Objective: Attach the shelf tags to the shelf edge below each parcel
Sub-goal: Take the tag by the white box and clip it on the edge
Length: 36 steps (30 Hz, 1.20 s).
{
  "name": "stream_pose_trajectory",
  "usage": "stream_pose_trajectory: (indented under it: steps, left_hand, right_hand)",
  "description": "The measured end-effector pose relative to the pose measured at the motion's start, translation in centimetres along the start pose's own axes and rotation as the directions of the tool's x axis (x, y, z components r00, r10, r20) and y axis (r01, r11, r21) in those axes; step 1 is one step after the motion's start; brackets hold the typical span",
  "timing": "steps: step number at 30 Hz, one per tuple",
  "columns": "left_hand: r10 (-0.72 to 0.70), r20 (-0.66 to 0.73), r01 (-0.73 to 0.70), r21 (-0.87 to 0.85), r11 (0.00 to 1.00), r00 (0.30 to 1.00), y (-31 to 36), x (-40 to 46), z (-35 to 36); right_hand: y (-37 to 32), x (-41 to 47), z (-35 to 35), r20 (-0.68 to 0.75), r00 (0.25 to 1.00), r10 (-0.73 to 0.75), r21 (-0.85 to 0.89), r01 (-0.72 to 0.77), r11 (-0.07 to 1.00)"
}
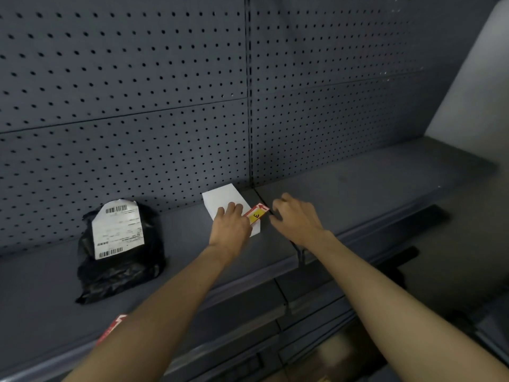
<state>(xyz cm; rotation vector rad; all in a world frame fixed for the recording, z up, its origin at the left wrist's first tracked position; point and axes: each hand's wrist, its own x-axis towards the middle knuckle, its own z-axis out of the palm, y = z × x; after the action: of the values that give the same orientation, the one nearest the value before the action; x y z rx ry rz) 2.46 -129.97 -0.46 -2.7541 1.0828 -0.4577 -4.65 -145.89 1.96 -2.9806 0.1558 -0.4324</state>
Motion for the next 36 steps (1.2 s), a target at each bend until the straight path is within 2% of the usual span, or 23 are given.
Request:
stream_pose_trajectory:
  steps: [3, 5, 6, 8, 10, 11, 13, 17, 19, 22, 26, 30, 36]
  left_hand:
    - [0.118, 0.017, -0.119, 0.080, 0.990, 0.993, -0.3, -0.8, -0.6]
    - [0.217, -0.023, -0.213, 0.134, 0.968, 0.976, -0.7, -1.6, -1.1]
    - [0.262, -0.065, -0.249, 0.159, 0.955, 0.963, -0.9, -2.2, -1.4]
    - [0.328, -0.166, -0.296, 0.193, 0.936, 0.930, -1.1, -3.4, -1.9]
    - [0.364, -0.232, -0.324, 0.194, 0.926, 0.902, -1.2, -5.0, -2.1]
    - [0.376, -0.250, -0.336, 0.191, 0.922, 0.892, -1.2, -5.9, -2.1]
    - [0.389, -0.262, -0.350, 0.186, 0.918, 0.883, -1.2, -7.7, -2.0]
    - [0.350, -0.272, -0.322, 0.143, 0.936, 0.896, -0.8, -10.9, -1.7]
    - [0.271, -0.272, -0.267, 0.052, 0.962, 0.923, -0.3, -12.3, -1.6]
    - [0.151, -0.246, -0.178, -0.089, 0.980, 0.957, 0.8, -14.4, -1.2]
    - [0.033, -0.111, -0.054, -0.186, 0.981, 0.993, 2.0, -16.3, -0.1]
    - [-0.099, -0.004, 0.095, -0.264, 0.960, 0.995, 3.0, -16.1, 0.6]
    - [-0.183, 0.022, 0.180, -0.306, 0.935, 0.983, 4.5, -15.5, 1.2]
  right_hand:
    - [0.1, 0.1, 0.6, -0.021, 0.999, 0.047, 0.066, -0.045, 0.997]
    - [0.0, 0.0, 0.8, -0.005, 0.986, 0.167, 0.223, -0.162, 0.961]
    - [-0.1, -0.1, 0.7, 0.048, 0.966, 0.253, 0.332, -0.255, 0.908]
    - [-0.4, -0.6, 0.5, 0.240, 0.894, 0.378, 0.556, -0.446, 0.702]
    - [-0.8, -1.5, 0.2, 0.447, 0.822, 0.353, 0.684, -0.569, 0.457]
    - [-0.9, -2.0, 0.0, 0.516, 0.798, 0.311, 0.698, -0.602, 0.387]
    - [-1.2, -3.2, -0.1, 0.589, 0.770, 0.245, 0.704, -0.638, 0.313]
    - [-2.0, -5.2, 0.0, 0.629, 0.753, 0.192, 0.710, -0.657, 0.252]
    - [-2.1, -5.8, -0.2, 0.621, 0.762, 0.186, 0.712, -0.647, 0.272]
    - [-2.0, -6.4, -0.8, 0.543, 0.814, 0.206, 0.714, -0.577, 0.396]
    - [-1.6, -6.9, -1.2, 0.433, 0.883, 0.180, 0.712, -0.458, 0.532]
    - [-1.8, -7.1, -0.6, 0.362, 0.928, 0.087, 0.660, -0.321, 0.679]
    - [-2.1, -7.5, 1.0, 0.241, 0.969, 0.060, 0.598, -0.197, 0.777]
